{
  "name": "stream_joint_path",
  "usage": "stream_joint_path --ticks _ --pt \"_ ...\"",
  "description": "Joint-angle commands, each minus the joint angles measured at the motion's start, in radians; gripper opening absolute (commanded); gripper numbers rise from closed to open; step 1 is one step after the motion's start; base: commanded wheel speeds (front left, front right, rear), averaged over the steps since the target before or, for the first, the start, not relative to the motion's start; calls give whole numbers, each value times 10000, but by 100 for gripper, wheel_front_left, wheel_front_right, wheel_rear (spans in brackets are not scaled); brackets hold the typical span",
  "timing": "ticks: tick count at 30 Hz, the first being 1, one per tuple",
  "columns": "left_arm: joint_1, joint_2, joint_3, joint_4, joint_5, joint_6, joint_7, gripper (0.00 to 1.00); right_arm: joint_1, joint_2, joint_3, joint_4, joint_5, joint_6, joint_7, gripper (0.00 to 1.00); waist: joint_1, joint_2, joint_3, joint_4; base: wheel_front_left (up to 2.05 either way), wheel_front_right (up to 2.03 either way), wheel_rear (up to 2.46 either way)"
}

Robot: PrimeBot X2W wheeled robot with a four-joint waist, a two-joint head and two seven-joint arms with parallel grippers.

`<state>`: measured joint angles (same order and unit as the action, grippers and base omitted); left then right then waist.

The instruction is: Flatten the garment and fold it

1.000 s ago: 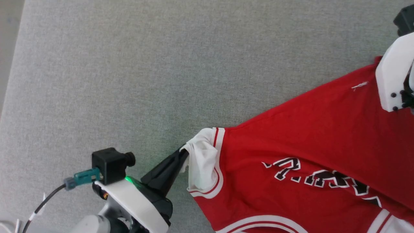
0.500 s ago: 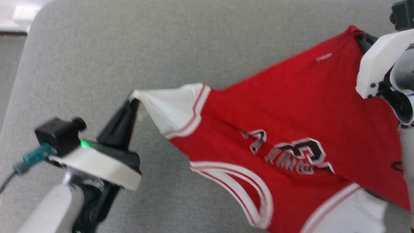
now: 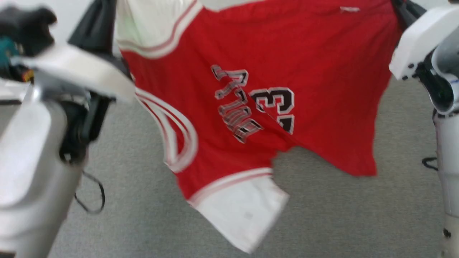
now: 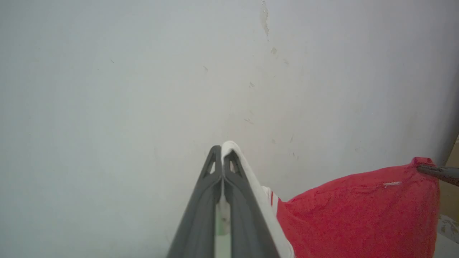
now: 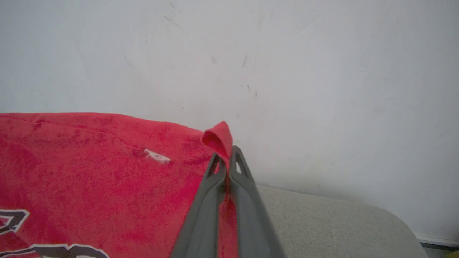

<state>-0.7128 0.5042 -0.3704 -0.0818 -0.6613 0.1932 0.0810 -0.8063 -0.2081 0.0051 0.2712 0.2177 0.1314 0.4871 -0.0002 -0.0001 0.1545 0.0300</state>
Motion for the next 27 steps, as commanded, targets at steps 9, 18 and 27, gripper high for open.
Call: stream_joint_path --ticks 9,18,27 --pt "-3320 80 -282 2874 679 -734 538 0 -2083 543 186 1275 -467 -7 -299 0 2 1 -247 -964 0 0 0" --pt "-5781 -39 -215 4934 999 -810 693 0 -3973 956 82 3063 -1050 -7 -904 0 2 1 285 -1212 0 0 0" --pt "-7773 -470 -55 5928 1181 -980 -368 0 -5870 1210 -396 4095 -2036 -7 -1867 0 2 1 2051 -1235 0 0 0"
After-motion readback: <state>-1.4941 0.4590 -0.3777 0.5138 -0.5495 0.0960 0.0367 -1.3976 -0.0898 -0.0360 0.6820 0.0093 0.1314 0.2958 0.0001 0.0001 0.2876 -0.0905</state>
